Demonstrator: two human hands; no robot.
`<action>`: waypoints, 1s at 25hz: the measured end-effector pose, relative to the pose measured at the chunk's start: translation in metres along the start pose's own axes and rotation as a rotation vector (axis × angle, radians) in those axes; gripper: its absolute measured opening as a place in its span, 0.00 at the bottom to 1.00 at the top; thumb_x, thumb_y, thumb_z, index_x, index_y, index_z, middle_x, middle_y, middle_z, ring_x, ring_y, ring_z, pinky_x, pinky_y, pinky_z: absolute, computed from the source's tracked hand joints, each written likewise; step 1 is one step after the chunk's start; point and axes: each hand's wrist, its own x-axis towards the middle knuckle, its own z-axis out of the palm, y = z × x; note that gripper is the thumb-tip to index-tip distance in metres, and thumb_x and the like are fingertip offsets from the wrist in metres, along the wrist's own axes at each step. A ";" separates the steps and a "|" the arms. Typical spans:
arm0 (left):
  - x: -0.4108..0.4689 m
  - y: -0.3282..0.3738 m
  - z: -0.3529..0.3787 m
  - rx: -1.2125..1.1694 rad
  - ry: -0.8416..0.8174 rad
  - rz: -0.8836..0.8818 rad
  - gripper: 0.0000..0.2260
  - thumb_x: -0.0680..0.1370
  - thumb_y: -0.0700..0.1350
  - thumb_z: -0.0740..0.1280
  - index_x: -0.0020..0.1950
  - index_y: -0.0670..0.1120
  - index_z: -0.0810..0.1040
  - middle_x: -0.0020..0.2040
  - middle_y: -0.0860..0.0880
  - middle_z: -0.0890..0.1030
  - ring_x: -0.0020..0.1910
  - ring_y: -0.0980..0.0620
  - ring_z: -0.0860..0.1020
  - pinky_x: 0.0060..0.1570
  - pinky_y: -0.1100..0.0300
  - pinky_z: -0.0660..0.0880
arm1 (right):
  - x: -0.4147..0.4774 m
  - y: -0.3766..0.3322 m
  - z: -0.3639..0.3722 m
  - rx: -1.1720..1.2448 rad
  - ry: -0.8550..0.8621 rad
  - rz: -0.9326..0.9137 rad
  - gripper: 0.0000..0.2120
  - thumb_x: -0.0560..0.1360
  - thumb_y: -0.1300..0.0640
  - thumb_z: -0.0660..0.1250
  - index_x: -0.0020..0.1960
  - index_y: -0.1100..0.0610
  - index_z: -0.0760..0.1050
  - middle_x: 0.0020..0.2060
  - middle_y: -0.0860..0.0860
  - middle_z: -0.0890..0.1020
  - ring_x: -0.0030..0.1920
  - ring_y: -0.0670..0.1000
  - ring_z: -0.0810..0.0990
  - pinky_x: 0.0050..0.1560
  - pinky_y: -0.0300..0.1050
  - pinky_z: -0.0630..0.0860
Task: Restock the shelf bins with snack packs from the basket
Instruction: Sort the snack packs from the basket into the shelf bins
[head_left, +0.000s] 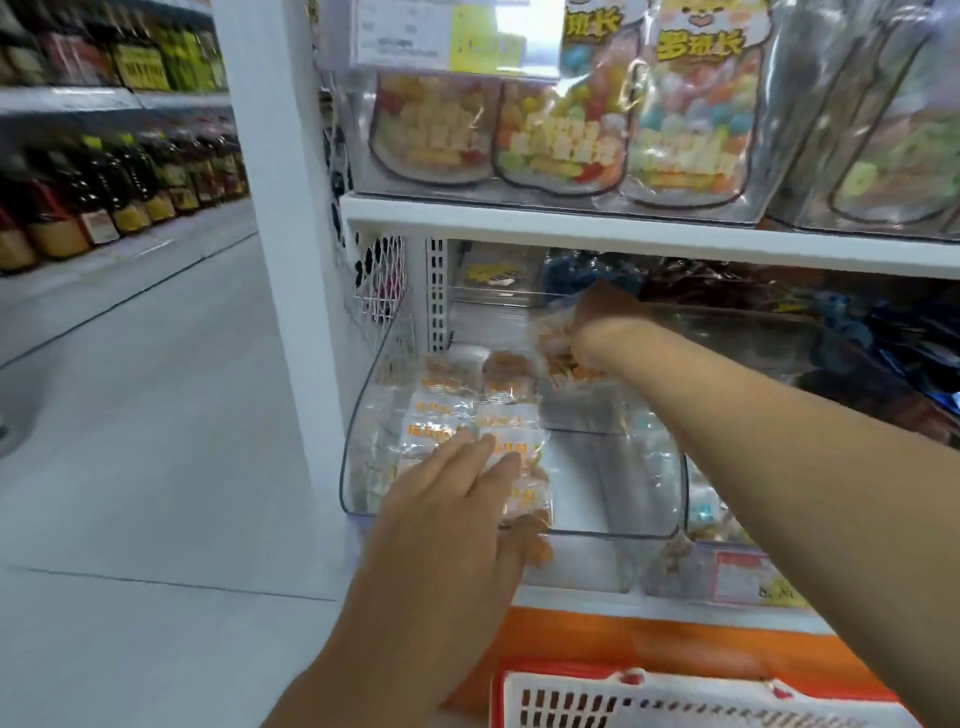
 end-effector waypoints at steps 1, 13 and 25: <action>0.001 -0.009 0.000 0.019 0.011 -0.005 0.26 0.81 0.62 0.51 0.78 0.61 0.49 0.78 0.64 0.47 0.77 0.61 0.41 0.73 0.61 0.39 | 0.003 -0.004 0.008 -0.016 -0.055 0.001 0.16 0.79 0.55 0.64 0.63 0.63 0.74 0.59 0.58 0.78 0.58 0.58 0.78 0.54 0.48 0.75; 0.003 -0.051 0.014 -0.068 -0.139 -0.007 0.27 0.75 0.65 0.51 0.63 0.55 0.79 0.66 0.53 0.78 0.68 0.52 0.74 0.70 0.59 0.57 | 0.029 -0.008 0.058 0.118 0.054 0.160 0.15 0.83 0.61 0.52 0.63 0.65 0.72 0.50 0.60 0.78 0.40 0.53 0.74 0.38 0.42 0.72; 0.004 -0.052 0.019 -0.170 -0.058 0.003 0.24 0.74 0.63 0.55 0.60 0.54 0.80 0.62 0.52 0.80 0.66 0.51 0.76 0.66 0.58 0.63 | 0.045 0.008 0.072 -0.150 -0.088 -0.101 0.19 0.77 0.61 0.68 0.65 0.55 0.67 0.49 0.53 0.75 0.40 0.50 0.74 0.36 0.43 0.73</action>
